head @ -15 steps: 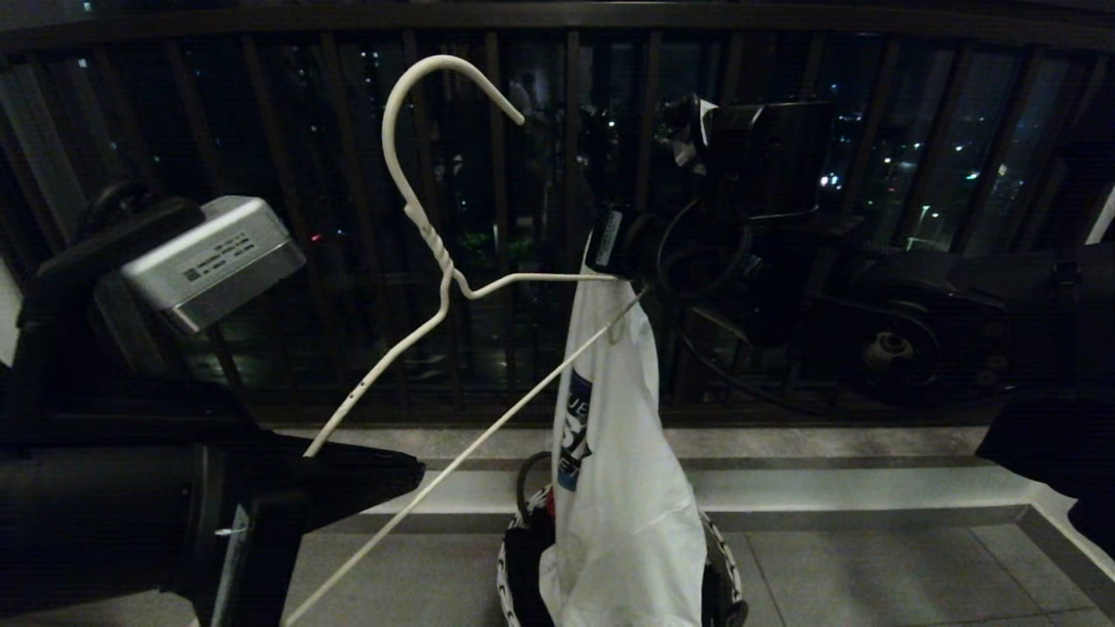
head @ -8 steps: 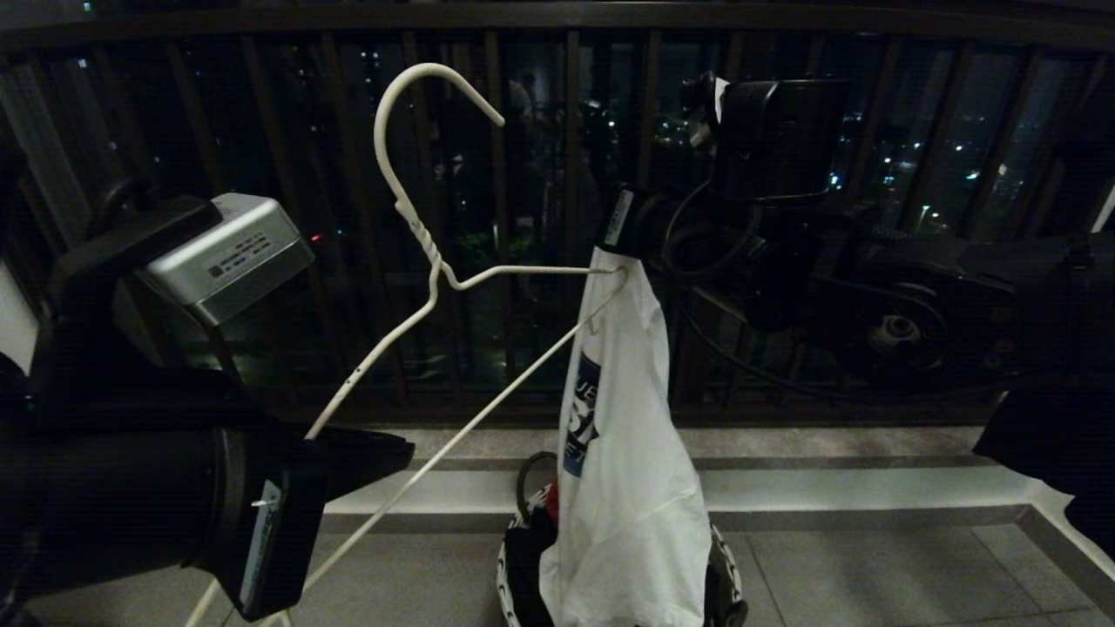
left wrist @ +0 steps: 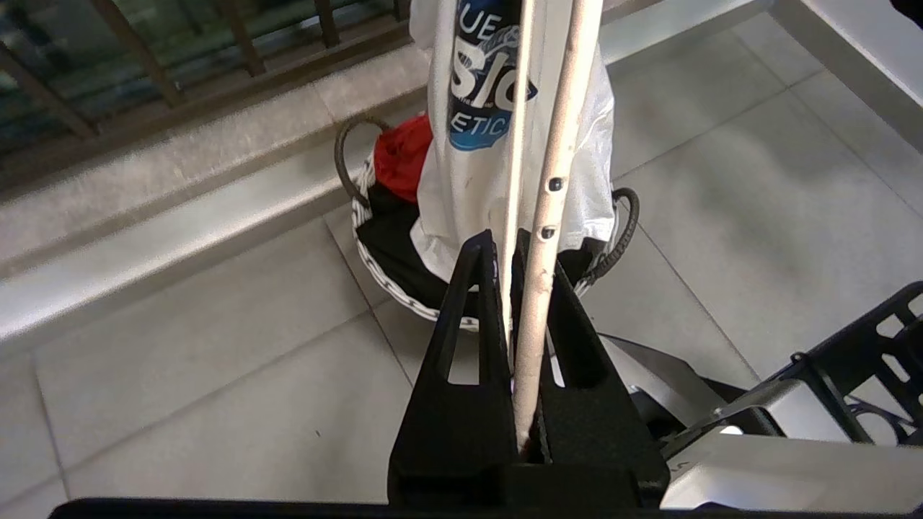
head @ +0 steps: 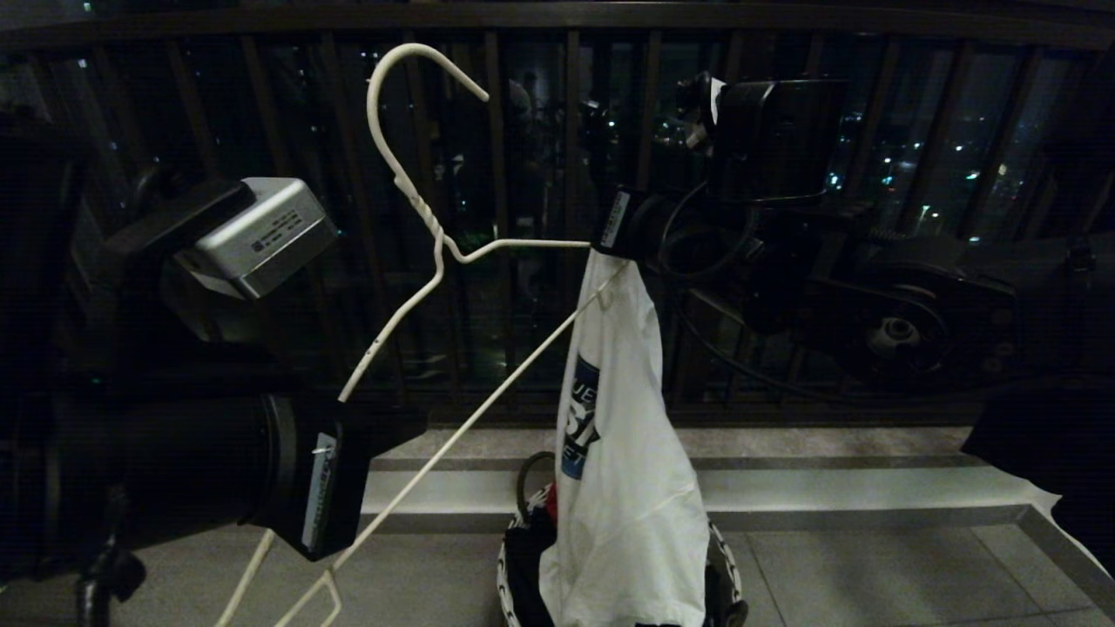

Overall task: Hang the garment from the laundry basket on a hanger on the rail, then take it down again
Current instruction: Hang the clothes on the clothes rack

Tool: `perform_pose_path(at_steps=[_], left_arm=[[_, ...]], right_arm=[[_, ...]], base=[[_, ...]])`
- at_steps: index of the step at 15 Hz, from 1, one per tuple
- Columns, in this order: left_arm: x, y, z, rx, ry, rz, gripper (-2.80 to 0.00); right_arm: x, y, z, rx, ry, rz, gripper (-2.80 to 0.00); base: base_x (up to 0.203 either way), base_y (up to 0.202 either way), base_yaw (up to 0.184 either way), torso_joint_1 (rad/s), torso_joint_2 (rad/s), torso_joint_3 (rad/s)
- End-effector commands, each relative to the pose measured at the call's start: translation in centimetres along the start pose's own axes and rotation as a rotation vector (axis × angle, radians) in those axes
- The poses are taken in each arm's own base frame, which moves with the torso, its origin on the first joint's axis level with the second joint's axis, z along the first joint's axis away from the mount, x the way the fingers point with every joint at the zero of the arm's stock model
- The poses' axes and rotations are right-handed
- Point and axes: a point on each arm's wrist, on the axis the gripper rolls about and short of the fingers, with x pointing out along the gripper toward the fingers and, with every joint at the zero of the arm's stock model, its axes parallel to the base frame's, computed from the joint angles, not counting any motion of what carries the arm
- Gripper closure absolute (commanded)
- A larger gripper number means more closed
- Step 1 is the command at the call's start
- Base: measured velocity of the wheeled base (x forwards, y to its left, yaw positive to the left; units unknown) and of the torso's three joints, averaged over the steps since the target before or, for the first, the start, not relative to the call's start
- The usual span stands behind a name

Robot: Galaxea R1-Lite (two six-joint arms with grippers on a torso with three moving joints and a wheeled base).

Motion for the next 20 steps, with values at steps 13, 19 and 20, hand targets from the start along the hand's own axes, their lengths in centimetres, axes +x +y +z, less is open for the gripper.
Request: perform_pose_path(at_steps=[13,19,20], left_arm=[[2.3,-0.2,0.1,0.001,0.013,0.189,0.00],[2.3,-0.2,0.2,-0.010,0.006,0.190,0.00],[2.3,-0.2,0.3,-0.010,0.001,0.208,0.00]], right_arm=[[0.5,-1.9,1.8,-0.026,0.017,-0.113,0.00],[-1.3,-1.3,3.3,-0.030,0.028,-0.134,0.00],[-1.7,-1.1,3.4,-0.033,0.040,-0.129,0.00]], base=[[0.000,0.000,0.000,0.000,0.00,0.000],[0.000,0.000,0.000,0.000,0.00,0.000],[0.000,0.000,0.000,0.000,0.00,0.000]])
